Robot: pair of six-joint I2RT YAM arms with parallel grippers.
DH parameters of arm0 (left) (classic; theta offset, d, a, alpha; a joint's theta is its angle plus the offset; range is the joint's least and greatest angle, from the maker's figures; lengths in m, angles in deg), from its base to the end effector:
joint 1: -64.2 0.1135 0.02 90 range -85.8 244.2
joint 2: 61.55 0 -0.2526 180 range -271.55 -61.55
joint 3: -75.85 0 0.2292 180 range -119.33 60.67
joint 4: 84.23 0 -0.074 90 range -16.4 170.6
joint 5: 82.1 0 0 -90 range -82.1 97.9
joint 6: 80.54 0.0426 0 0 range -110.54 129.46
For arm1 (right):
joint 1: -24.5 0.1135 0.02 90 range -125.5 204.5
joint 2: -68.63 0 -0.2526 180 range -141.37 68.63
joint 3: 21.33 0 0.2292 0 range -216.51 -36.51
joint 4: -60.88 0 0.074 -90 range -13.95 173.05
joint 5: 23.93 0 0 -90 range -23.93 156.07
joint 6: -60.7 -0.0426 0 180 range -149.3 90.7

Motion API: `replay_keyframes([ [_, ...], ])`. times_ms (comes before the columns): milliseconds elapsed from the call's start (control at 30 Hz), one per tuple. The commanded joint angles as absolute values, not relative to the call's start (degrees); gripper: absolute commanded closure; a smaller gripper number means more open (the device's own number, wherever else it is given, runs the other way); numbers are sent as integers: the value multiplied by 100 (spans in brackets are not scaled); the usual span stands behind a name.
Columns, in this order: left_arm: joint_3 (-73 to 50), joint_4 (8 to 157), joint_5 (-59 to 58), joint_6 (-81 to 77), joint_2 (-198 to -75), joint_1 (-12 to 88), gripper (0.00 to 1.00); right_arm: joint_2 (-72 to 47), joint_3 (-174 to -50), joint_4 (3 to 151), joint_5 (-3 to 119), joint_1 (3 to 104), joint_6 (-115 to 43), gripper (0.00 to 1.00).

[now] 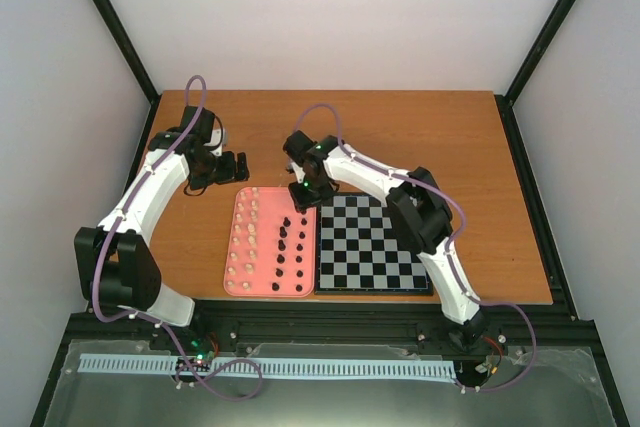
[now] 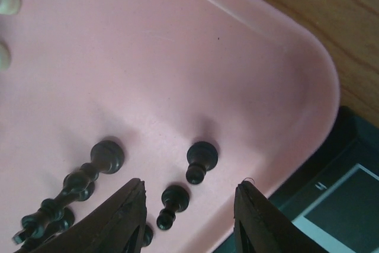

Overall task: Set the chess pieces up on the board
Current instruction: Pick up the chess piece from the storage box.

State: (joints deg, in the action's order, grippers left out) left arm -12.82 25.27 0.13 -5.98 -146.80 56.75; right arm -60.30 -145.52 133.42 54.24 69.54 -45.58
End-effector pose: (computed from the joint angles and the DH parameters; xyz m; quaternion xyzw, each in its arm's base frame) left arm 0.2701 -0.0411 0.2719 -0.0547 0.9764 -0.1044 0.1811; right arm 0.2995 0.3123 0.1782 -0.2566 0.9547 0.1443 0.0426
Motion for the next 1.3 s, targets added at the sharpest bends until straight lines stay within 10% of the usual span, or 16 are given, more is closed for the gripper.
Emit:
replay_keyframes([
  [0, -1324, 2568, 18, -653, -14634, 5655, 0, -6287, -14743, 13454, 5283, 7011, -4476, 59],
  [1267, -1333, 2570, 4, -651, -14641, 5654, 0, -5561, -15021, 13638, 5748, 6844, -4713, 96],
])
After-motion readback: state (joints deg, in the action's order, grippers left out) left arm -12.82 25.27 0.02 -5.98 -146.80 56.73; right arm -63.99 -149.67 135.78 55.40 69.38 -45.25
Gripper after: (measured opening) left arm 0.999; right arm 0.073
